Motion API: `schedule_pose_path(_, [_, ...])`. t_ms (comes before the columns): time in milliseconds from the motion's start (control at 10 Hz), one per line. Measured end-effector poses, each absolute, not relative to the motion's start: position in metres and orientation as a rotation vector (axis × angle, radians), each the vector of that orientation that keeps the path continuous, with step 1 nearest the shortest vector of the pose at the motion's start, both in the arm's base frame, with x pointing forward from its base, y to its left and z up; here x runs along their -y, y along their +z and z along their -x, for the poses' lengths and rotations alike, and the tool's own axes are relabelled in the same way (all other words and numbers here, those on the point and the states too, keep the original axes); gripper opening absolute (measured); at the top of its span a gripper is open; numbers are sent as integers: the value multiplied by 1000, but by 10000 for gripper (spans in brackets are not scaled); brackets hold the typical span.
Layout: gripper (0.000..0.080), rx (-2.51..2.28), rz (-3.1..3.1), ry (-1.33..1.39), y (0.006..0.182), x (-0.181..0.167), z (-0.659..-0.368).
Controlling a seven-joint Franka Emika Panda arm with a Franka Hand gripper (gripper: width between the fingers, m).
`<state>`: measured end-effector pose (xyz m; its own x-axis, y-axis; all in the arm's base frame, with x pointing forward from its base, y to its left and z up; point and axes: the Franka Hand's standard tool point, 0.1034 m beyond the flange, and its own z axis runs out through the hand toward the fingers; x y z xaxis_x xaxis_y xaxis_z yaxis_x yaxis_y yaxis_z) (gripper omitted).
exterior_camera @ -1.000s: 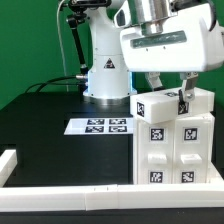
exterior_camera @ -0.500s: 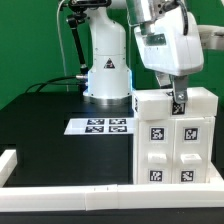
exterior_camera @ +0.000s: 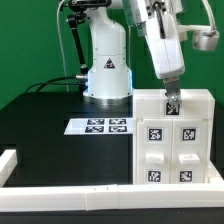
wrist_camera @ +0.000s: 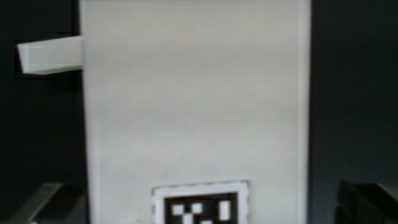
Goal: Assemble cabinet
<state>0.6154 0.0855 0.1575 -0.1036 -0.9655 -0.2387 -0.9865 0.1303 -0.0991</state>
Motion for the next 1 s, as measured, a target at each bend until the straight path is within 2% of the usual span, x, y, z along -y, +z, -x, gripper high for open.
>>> schedule_pose_path(100, [768, -2154, 1929, 123, 158, -86, -615])
schedule_pose_path(600, [797, -2077, 1963, 90, 182, -89, -619])
schedule_pose_path(1000, [797, -2070, 1972, 91, 180, -89, -618])
